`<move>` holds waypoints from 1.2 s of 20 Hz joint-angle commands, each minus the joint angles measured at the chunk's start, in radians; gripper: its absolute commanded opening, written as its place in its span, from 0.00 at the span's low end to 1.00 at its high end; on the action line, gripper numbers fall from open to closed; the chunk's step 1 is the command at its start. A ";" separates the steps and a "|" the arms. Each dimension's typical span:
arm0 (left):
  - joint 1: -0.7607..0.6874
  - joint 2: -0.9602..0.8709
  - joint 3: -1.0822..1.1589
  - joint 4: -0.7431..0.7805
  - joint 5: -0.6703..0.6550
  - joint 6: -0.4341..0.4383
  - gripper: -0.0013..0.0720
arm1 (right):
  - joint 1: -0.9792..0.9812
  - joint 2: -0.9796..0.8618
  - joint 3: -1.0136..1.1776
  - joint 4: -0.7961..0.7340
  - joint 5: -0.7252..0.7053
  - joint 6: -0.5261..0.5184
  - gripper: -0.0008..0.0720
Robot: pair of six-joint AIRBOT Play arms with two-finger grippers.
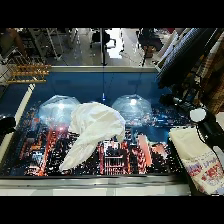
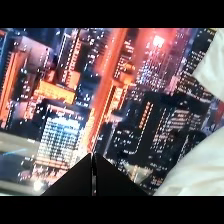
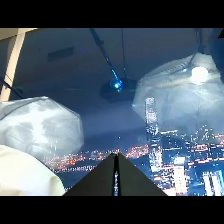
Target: Fold the clothes and pants, and hang the long-sleeved shirts on hangers.
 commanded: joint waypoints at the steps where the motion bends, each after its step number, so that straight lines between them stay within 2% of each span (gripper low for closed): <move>1: 0.001 0.000 0.001 -0.024 0.101 0.000 0.03 | 0.001 -0.001 0.000 0.000 0.000 0.000 0.04; 5: 0.001 -0.002 0.001 -0.046 0.160 0.000 0.03 | 0.002 -0.001 0.000 0.057 -0.003 0.023 0.04; 6: 0.001 -0.006 0.001 -0.073 0.155 0.000 0.15 | 0.002 -0.001 0.000 0.074 -0.010 0.029 0.04; 7: 0.000 -0.013 0.001 -0.120 0.155 0.006 0.54 | 0.002 0.000 0.000 0.107 -0.019 0.056 0.04; 8: -0.001 -0.023 0.001 -0.175 0.154 0.056 1.00 | 0.002 0.004 0.000 0.134 -0.005 0.081 0.04; 9: -0.011 -0.037 0.000 -0.213 0.121 0.137 0.96 | 0.004 0.004 0.000 0.144 0.002 0.081 0.03; 10: -0.031 -0.051 -0.009 -0.221 0.061 0.174 0.81 | 0.008 0.004 0.000 0.135 0.003 0.079 0.04; 11: -0.063 -0.053 -0.041 -0.222 0.018 0.216 0.63 | 0.008 0.004 0.000 0.130 0.033 0.068 0.18; 12: -0.108 -0.045 -0.102 -0.224 -0.005 0.267 0.61 | 0.010 0.003 0.000 0.130 0.093 -0.010 0.45; 13: -0.154 -0.025 -0.176 -0.236 0.015 0.288 0.62 | 0.021 -0.002 0.000 0.129 0.212 -0.174 0.47; 14: -0.211 0.000 -0.264 -0.261 0.027 0.354 0.70 | 0.047 -0.010 0.000 0.127 0.375 -0.342 0.48; 15: -0.274 0.022 -0.350 -0.282 0.026 0.414 0.83 | 0.083 -0.024 -0.003 0.118 0.513 -0.448 0.48; 16: -0.334 0.035 -0.422 -0.286 0.026 0.466 0.91 | 0.135 -0.044 -0.012 0.092 0.596 -0.483 0.56; 17: -0.392 0.038 -0.484 -0.281 0.026 0.501 0.91 | 0.192 -0.069 -0.024 0.046 0.607 -0.481 0.84; 18: -0.448 0.034 -0.539 -0.277 0.036 0.523 0.94 | 0.250 -0.101 -0.031 -0.011 0.582 -0.449 0.93; 19: -0.491 0.028 -0.579 -0.265 0.060 0.520 0.97 | 0.313 -0.144 -0.031 -0.061 0.549 -0.412 0.93; 22: -0.534 -0.003 -0.619 -0.259 0.156 0.486 0.97 | 0.457 -0.260 -0.029 -0.085 0.431 -0.381 0.93; 24: -0.533 -0.022 -0.619 -0.247 0.218 0.437 0.97 | 0.494 -0.319 -0.019 -0.111 0.379 -0.306 0.93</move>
